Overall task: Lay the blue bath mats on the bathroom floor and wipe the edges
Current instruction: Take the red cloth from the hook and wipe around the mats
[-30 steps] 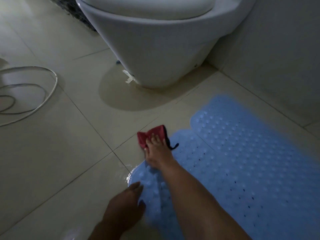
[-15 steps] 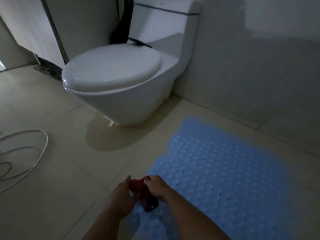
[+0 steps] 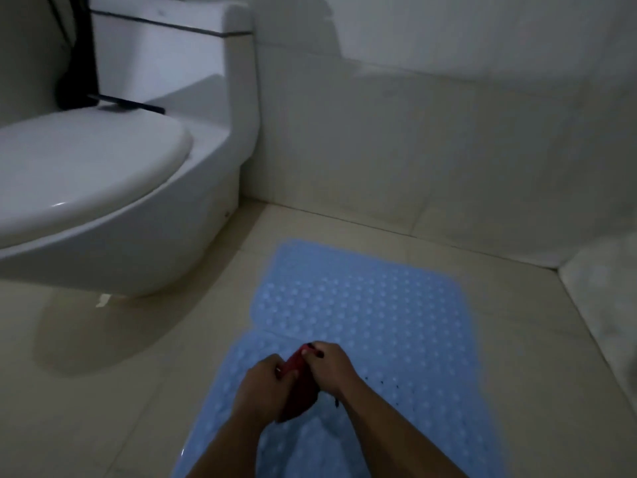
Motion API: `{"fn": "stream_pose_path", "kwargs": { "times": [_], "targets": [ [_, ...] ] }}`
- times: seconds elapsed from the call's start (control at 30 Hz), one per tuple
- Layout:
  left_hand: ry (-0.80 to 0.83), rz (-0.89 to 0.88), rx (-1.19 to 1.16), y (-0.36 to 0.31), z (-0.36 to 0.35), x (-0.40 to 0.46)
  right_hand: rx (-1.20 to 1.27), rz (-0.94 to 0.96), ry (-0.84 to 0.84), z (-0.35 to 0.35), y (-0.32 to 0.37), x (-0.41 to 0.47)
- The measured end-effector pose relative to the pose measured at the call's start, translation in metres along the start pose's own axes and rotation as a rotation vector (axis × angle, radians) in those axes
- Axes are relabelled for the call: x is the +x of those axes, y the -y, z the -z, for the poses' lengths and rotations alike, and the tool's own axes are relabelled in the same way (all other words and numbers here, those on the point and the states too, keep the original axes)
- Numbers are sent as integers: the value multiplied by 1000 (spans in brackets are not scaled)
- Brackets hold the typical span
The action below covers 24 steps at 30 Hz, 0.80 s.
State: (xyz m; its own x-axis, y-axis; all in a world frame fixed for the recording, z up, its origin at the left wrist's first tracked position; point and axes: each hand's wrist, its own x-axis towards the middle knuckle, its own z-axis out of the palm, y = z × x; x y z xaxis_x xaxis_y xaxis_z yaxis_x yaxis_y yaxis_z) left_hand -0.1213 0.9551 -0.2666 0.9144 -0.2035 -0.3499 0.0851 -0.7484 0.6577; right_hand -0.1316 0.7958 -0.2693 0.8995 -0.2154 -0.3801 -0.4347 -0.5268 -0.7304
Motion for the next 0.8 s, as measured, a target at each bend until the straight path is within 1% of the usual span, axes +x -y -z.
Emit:
{"fn": "stream_pose_path", "kwargs": {
  "times": [0.1,0.17,0.27,0.33,0.37,0.5,0.6,0.63,0.7,0.8],
  "targets": [
    [39,-2,-12,-19,-16,3,72,-11,-152,14,-23,-8],
    [79,-3,-20,-34,-21,-8,198,-65,-278,27,-29,-27],
    [162,25,-57,-57,-10,-37,313,-174,-326,50,-21,-61],
    [242,38,-46,-79,11,-63,346,-182,-321,67,-7,-95],
    [280,47,-43,-98,28,-75,368,-178,-333,83,6,-112],
    [378,32,-120,-175,110,-126,303,-147,-379,149,84,-183],
    [437,25,-167,-238,178,-169,275,-164,-319,206,157,-233],
    [454,15,-177,-257,198,-182,303,-159,-315,224,179,-247],
    [476,-2,-189,-295,241,-206,313,-157,-332,262,233,-275],
    [591,-55,-137,-350,315,-246,352,-162,-385,302,311,-316]
  ]
}}
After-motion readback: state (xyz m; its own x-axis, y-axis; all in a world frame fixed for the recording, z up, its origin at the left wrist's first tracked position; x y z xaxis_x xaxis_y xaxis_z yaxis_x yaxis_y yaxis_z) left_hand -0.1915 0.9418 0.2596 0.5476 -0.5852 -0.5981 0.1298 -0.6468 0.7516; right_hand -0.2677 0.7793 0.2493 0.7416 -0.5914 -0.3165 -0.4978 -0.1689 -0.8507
